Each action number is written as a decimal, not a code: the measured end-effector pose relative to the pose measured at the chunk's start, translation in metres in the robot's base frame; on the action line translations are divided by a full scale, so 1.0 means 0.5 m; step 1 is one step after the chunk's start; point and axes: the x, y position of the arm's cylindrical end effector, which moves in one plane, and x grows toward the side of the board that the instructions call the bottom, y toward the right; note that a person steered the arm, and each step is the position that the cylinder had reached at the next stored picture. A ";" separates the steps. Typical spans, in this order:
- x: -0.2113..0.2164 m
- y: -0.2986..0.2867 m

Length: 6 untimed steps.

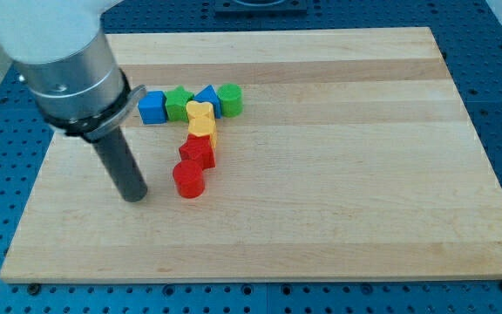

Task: Move your arm to the the top right

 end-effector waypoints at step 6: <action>0.089 0.328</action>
